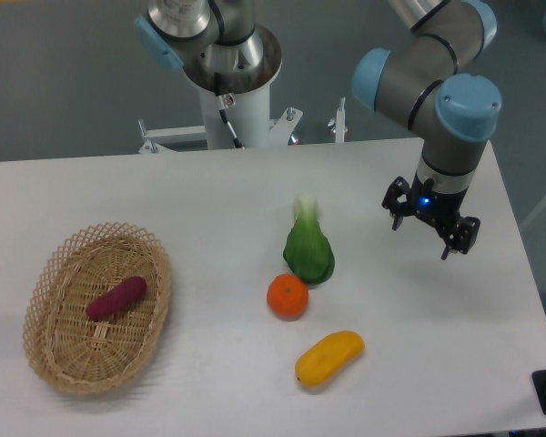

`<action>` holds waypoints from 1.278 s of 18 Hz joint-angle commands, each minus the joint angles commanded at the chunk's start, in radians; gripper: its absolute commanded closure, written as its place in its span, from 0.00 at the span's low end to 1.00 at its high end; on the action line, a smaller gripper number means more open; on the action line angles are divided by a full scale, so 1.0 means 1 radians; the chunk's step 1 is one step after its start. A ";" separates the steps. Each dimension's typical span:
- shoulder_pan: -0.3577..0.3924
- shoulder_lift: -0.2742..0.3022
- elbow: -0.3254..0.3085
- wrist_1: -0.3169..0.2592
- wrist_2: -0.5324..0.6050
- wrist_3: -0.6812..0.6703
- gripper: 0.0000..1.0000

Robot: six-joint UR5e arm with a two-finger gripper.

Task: Pick up the sweet potato from the basket
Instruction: 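Move the open gripper over the purple sweet potato in the basket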

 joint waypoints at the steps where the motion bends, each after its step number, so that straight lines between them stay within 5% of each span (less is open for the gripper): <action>1: 0.000 0.000 -0.002 0.000 0.000 0.000 0.00; 14: -0.055 0.002 -0.014 0.009 -0.097 -0.130 0.00; 23: -0.303 0.006 -0.012 0.014 -0.089 -0.426 0.00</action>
